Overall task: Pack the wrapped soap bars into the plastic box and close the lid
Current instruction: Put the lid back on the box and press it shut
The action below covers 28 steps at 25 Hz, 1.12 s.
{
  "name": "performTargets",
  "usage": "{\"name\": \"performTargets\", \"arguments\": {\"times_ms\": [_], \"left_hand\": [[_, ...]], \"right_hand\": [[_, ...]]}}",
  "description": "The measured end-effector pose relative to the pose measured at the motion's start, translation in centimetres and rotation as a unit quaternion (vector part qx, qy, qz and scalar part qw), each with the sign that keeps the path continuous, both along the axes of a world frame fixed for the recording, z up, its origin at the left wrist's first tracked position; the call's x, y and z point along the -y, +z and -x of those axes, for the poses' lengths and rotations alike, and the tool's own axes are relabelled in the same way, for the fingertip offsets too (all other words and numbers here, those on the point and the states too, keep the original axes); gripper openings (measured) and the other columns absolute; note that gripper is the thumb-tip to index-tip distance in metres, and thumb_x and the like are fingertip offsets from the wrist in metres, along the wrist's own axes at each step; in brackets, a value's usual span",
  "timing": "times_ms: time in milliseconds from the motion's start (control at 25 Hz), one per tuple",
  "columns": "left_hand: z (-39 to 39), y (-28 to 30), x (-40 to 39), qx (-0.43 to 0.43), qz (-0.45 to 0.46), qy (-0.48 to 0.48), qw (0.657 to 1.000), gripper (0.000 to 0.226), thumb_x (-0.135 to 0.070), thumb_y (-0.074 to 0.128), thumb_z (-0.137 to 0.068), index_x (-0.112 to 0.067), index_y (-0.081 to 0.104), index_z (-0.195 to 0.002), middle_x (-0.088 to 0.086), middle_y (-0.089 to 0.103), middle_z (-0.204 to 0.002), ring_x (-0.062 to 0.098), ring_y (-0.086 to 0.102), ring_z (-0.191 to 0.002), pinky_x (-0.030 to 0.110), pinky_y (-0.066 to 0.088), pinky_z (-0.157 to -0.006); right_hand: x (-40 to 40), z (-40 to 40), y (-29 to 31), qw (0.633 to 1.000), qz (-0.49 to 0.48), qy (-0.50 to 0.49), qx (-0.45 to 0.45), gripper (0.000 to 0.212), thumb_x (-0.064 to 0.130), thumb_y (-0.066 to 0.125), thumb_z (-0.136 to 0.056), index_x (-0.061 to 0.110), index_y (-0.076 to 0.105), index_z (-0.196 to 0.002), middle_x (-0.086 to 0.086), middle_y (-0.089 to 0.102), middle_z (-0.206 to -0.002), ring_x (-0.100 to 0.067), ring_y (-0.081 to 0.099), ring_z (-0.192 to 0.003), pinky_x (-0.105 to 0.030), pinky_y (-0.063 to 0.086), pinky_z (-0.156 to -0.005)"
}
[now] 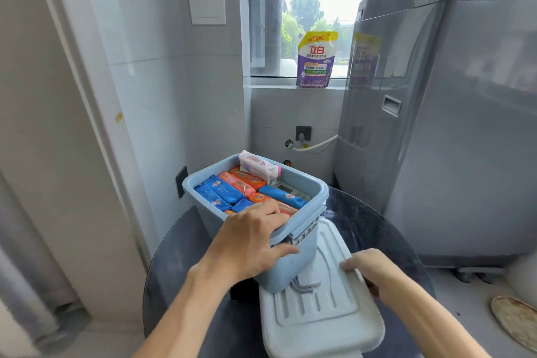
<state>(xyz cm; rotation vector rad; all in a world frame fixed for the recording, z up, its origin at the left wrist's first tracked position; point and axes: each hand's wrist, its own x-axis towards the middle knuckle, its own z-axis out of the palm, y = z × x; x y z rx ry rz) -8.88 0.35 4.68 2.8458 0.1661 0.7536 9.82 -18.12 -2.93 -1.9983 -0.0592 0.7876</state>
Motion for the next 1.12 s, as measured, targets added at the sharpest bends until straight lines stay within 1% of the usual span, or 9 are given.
{"name": "performTargets", "arguments": {"times_ms": [160,280,400,480,600,720,800,960,1120], "left_hand": [[-3.5,-0.4,1.0,0.059,0.011,0.057,0.997,0.039,-0.053,0.075,-0.077,-0.020,0.071,-0.098,-0.005,0.066,-0.094,0.023,0.063,-0.085,0.034,0.047,-0.072],[-7.3,-1.2,3.7,0.007,-0.010,0.100,0.995,0.038,-0.050,0.069,-0.085,-0.013,0.065,-0.096,0.002,0.065,-0.101,0.027,0.063,-0.090,0.037,0.045,-0.073],[-9.9,-1.6,5.9,0.006,0.012,0.099,0.995,0.034,-0.044,0.068,-0.088,-0.011,0.063,-0.093,0.006,0.066,-0.098,0.026,0.063,-0.088,0.037,0.047,-0.072],[-9.8,-0.9,5.3,0.011,0.106,0.035,0.994,0.031,-0.043,0.068,-0.086,-0.013,0.068,-0.097,0.000,0.068,-0.094,0.019,0.064,-0.085,0.034,0.054,-0.075],[-7.4,1.1,2.1,0.146,0.335,0.028,0.930,0.019,-0.029,0.062,-0.088,-0.022,0.078,-0.096,-0.011,0.075,-0.091,0.003,0.067,-0.085,0.019,0.054,-0.073],[-5.1,2.8,-3.0,0.306,0.443,0.181,0.823,0.022,-0.016,0.053,-0.094,-0.022,0.075,-0.094,-0.005,0.074,-0.091,0.014,0.068,-0.090,0.021,0.052,-0.069],[-3.8,3.1,-5.6,0.330,0.438,0.247,0.799,0.023,-0.019,0.051,-0.095,-0.022,0.069,-0.109,-0.004,0.069,-0.102,0.018,0.063,-0.099,0.015,0.047,-0.069],[-2.7,1.6,-8.3,0.223,0.346,0.263,0.873,0.046,-0.031,0.051,-0.098,-0.022,0.048,-0.143,0.000,0.046,-0.146,0.021,0.041,-0.134,0.033,0.037,-0.106],[-2.9,-0.6,-9.4,0.084,0.253,0.274,0.924,0.044,-0.039,0.050,-0.098,-0.017,0.053,-0.136,0.000,0.040,-0.152,0.022,0.035,-0.136,0.036,0.035,-0.107]], "right_hand": [[3.6,-3.8,2.5,0.976,-0.071,-0.167,0.116,0.017,-0.001,0.072,-0.072,-0.010,0.067,-0.087,-0.021,0.068,-0.074,-0.035,0.065,-0.069,-0.047,0.053,-0.070],[8.1,-7.8,4.6,0.919,-0.125,-0.270,0.260,0.044,0.024,0.072,-0.067,0.004,0.067,-0.106,-0.017,0.071,-0.092,-0.032,0.069,-0.083,-0.057,0.057,-0.079],[9.0,-8.5,4.8,0.850,-0.290,-0.342,0.276,0.054,0.036,0.072,-0.076,0.016,0.055,-0.124,-0.008,0.068,-0.117,-0.030,0.068,-0.104,-0.056,0.054,-0.090],[8.5,-8.7,5.5,0.815,-0.382,-0.340,0.271,0.046,0.034,0.068,-0.086,0.017,0.057,-0.128,-0.007,0.069,-0.121,-0.027,0.068,-0.107,-0.053,0.054,-0.092],[7.1,-8.7,8.0,0.842,-0.408,-0.260,0.237,0.020,0.031,0.063,-0.093,0.030,0.071,-0.111,0.002,0.074,-0.113,-0.019,0.072,-0.100,-0.046,0.056,-0.086],[2.4,-8.2,11.1,0.928,-0.294,-0.063,0.218,0.017,0.028,0.062,-0.095,0.034,0.075,-0.103,0.004,0.078,-0.100,-0.016,0.075,-0.085,-0.036,0.059,-0.072],[-2.2,-7.7,13.0,0.946,-0.225,0.084,0.219,0.018,0.025,0.064,-0.095,0.031,0.075,-0.108,0.001,0.079,-0.095,-0.018,0.075,-0.081,-0.031,0.060,-0.065],[-11.6,-6.9,15.3,0.905,-0.074,0.248,0.339,0.018,0.029,0.068,-0.092,0.030,0.073,-0.109,0.005,0.076,-0.089,-0.017,0.071,-0.080,-0.030,0.056,-0.078],[-17.4,-5.8,13.1,0.779,0.165,0.313,0.517,0.022,0.028,0.055,-0.095,0.032,0.071,-0.109,-0.001,0.070,-0.112,-0.029,0.059,-0.105,-0.040,0.046,-0.087]]}}
